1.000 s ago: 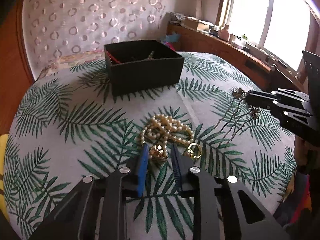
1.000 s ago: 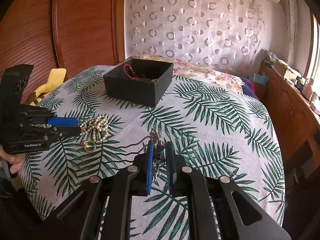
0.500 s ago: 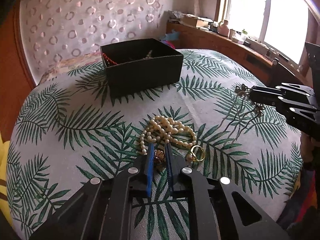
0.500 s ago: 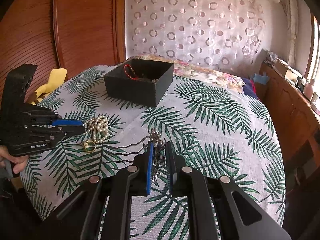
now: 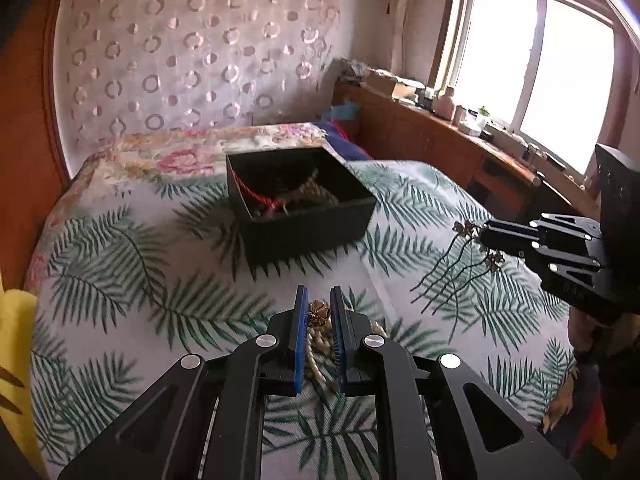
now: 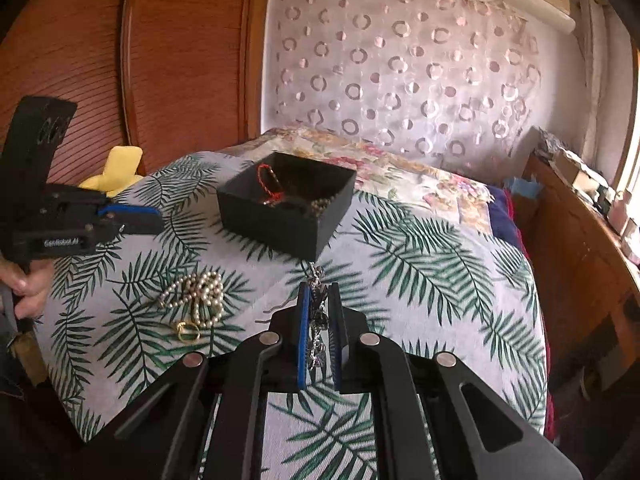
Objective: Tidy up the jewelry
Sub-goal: 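Grasp the pearl necklace with the left tool while the right tool holds the hairpins, then lower both held pieces into the black box and open both tools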
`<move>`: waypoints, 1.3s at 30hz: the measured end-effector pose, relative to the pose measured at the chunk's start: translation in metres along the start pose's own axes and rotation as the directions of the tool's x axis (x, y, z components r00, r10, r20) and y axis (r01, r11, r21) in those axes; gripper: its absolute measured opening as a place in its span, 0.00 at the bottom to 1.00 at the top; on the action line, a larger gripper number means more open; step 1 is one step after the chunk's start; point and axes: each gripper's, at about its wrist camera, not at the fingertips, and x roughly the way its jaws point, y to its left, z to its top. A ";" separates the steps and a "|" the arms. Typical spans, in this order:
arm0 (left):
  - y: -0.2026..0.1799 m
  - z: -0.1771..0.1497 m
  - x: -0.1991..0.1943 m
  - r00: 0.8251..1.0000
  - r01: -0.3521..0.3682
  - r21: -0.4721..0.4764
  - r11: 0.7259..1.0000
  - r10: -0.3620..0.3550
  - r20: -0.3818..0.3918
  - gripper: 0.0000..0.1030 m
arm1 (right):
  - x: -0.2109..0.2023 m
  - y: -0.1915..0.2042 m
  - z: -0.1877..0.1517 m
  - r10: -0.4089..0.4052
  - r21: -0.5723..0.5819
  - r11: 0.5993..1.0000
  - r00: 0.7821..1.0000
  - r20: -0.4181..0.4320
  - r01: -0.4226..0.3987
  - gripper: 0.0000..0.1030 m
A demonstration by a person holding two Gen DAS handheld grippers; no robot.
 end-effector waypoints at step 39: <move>0.062 0.090 0.077 0.995 -0.095 -0.040 0.995 0.095 -0.005 0.37 | 0.103 -0.029 0.127 0.126 0.000 0.992 0.990 0.068 -0.126 0.10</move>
